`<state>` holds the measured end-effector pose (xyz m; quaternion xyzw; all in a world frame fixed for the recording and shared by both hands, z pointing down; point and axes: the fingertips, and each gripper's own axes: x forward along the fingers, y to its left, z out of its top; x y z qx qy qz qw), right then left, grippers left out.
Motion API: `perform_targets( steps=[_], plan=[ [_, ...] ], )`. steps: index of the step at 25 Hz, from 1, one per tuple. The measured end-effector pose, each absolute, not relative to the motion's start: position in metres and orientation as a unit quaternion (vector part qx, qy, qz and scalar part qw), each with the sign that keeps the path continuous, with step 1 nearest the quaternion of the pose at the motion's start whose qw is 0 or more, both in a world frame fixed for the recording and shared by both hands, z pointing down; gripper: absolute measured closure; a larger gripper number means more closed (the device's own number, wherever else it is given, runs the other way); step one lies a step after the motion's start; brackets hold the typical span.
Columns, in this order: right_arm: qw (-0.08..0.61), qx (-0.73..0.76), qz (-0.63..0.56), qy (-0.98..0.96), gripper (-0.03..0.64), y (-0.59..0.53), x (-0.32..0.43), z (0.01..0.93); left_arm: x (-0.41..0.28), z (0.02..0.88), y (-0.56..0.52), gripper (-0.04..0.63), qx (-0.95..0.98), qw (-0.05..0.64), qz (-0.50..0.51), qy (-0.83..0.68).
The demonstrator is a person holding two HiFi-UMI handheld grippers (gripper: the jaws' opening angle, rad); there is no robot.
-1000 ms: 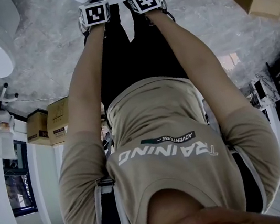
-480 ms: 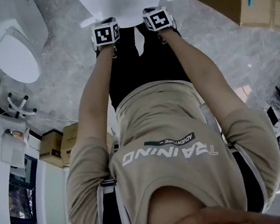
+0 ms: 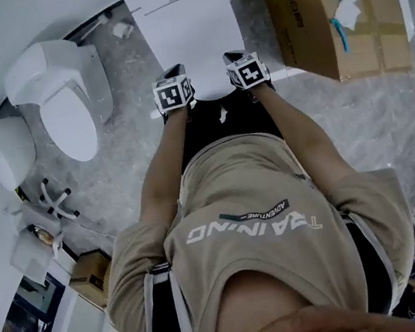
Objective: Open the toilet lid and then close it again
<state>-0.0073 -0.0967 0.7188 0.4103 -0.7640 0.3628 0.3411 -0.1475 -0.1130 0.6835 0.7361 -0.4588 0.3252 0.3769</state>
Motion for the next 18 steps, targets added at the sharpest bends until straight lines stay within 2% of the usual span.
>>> perform_targets(
  steps=[6, 9, 18],
  plan=[
    [0.300, 0.444, 0.284, -0.795, 0.607, -0.140, -0.005, 0.623, -0.135, 0.608, -0.161, 0.592, 0.786, 0.297, 0.286, -0.461],
    [0.263, 0.469, 0.240, -0.808, 0.607, -0.170, -0.001, 0.568, -0.129, 0.553, -0.190, 0.592, 0.811, 0.241, 0.253, -0.470],
    [0.159, 0.493, 0.121, -0.847, 0.607, -0.222, -0.004, 0.408, -0.122, 0.399, -0.244, 0.592, 0.850, 0.134, 0.136, -0.491]
  ],
)
